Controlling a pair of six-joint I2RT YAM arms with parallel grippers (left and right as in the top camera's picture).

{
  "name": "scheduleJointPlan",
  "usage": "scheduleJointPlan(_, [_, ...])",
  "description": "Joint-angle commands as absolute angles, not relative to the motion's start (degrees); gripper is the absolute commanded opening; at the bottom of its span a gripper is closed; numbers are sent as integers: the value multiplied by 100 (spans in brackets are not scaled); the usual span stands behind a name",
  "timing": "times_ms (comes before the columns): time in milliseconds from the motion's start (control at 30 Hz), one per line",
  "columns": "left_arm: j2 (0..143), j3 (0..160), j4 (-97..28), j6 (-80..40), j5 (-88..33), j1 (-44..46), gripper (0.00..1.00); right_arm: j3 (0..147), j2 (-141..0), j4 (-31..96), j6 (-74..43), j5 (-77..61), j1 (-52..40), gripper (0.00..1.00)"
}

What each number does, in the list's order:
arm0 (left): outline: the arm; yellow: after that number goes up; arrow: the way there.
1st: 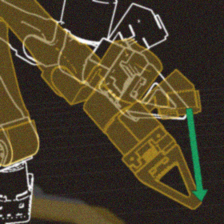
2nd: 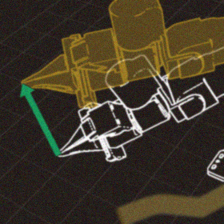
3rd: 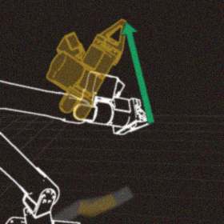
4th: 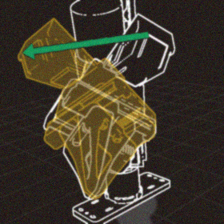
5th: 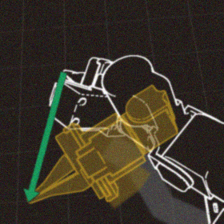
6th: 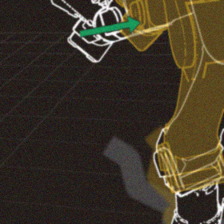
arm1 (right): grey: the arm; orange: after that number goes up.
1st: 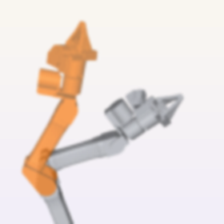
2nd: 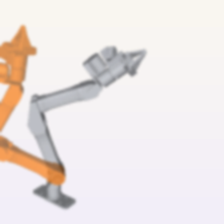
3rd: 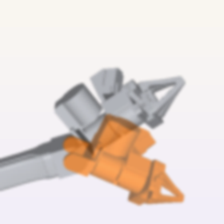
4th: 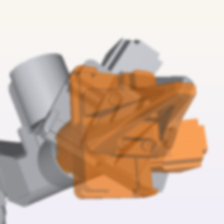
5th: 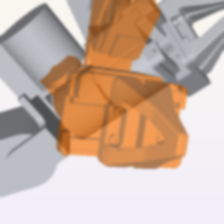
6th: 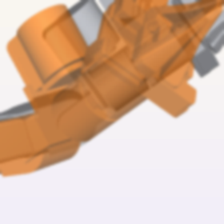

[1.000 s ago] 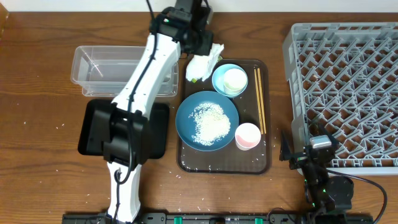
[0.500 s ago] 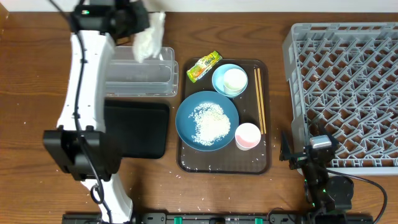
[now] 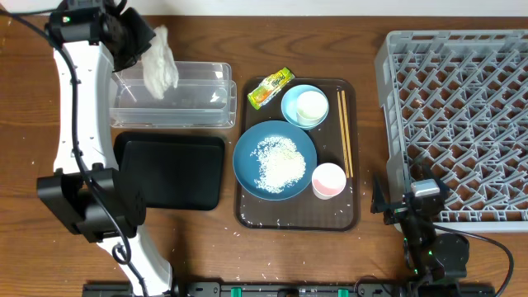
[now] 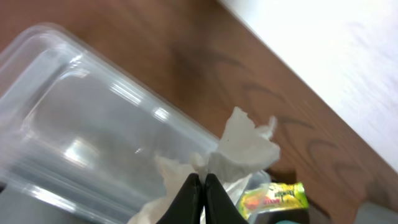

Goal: Sort waste into correct bins and load items into the dishwasher rack
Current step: 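Carry the tissue left and drop it into the clear bin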

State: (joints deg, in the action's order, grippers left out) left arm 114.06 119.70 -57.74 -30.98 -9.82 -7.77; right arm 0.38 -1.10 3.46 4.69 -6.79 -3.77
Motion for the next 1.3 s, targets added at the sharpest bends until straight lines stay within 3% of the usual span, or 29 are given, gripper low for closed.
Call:
scheduleJointPlan(0, [11424, 11922, -5992, -4047, -309, -812, 6, 32, -104, 366, 521, -666, -419, 99])
scheduleJointPlan(367, [11424, 11316, -6217, -5887, -141, -812, 6, 32, -104, 368, 521, -666, -419, 99])
scheduleJointPlan(533, [11424, 11133, -6211, -6187, -139, -812, 7, 32, -104, 368, 521, -666, -419, 99])
scheduleJointPlan(600, [11424, 11122, -6211, -6184, -141, -812, 14, 32, -104, 366, 521, -666, -419, 99])
scheduleJointPlan(633, [11424, 11122, -6211, -6184, -143, -812, 28, 32, -104, 366, 521, -666, -419, 99])
scheduleJointPlan(700, [11424, 11122, -6208, -6182, -141, -812, 46, 32, -104, 366, 521, -663, -419, 99])
scheduleJointPlan(867, [11424, 11122, -6154, -6176, -150, -812, 52, 32, -104, 366, 521, -666, -419, 99])
scheduleJointPlan(1033, [11406, 11124, -5653, -5271, -888, -801, 52, 32, -104, 366, 521, -666, -419, 99])
scheduleJointPlan(1267, [11277, 11124, -4366, -2742, -3511, -469, 52, 32, -104, 368, 521, -666, -419, 99])
